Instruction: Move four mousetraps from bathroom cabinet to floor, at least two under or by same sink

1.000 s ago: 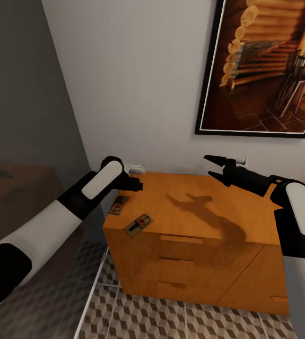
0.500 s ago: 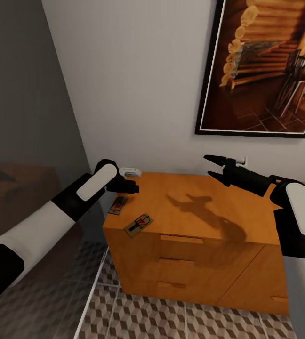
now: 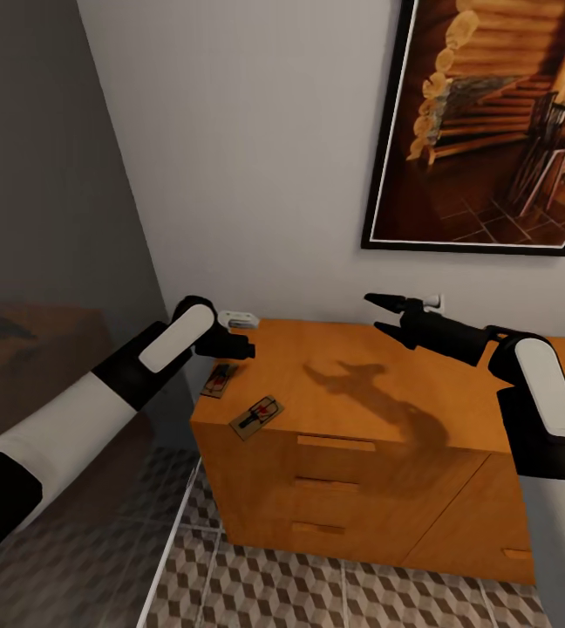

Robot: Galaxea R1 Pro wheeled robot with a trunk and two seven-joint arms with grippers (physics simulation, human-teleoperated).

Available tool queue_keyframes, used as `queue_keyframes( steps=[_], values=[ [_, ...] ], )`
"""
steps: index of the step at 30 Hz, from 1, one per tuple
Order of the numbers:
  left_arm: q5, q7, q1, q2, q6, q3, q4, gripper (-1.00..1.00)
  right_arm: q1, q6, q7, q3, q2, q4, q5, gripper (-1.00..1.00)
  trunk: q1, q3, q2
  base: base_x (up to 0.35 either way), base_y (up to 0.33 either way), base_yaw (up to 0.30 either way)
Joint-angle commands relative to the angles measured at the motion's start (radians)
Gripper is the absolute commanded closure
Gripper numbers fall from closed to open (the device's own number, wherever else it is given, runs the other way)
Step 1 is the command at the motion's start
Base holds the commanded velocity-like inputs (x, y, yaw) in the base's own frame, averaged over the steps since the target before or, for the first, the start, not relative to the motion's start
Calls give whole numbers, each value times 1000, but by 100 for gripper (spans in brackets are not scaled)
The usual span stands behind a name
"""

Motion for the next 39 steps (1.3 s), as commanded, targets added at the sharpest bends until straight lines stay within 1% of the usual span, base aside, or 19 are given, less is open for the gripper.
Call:
queue_keyframes(
  steps=[1,7,13,20,26,32,39],
  values=[
    [10,10,-2,3,-1,-3,-1,-100,-1,3,-10,2,0,-1,-10,-100,0,-1,-1,0,0,0],
    [11,7,0,20,0,-14,-2,-100,-1,3,-10,10,0,-1,-10,-100,0,-1,-1,0,0,0],
    [13,-10,1,27,0,-36,-1,-100,-1,3,-10,12,1,-1,-10,-100,0,-1,-1,0,0,0],
    [12,-81,2,34,-2,-74,6,-100,-1,3,-10,13,2,-1,-10,-100,0,-1,-1,0,0,0],
    [9,-144,2,35,-3,-103,48,-100,-1,3,-10,14,1,-1,-10,-100,0,-1,-1,0,0,0],
    [9,-168,2,34,-4,-111,75,-100,-1,3,-10,14,0,-1,-10,-100,0,-1,-1,0,0,0],
    [9,-179,2,33,-5,-113,82,-100,-1,3,-10,14,1,-1,-10,-100,0,-1,-1,0,0,0]
  ],
)
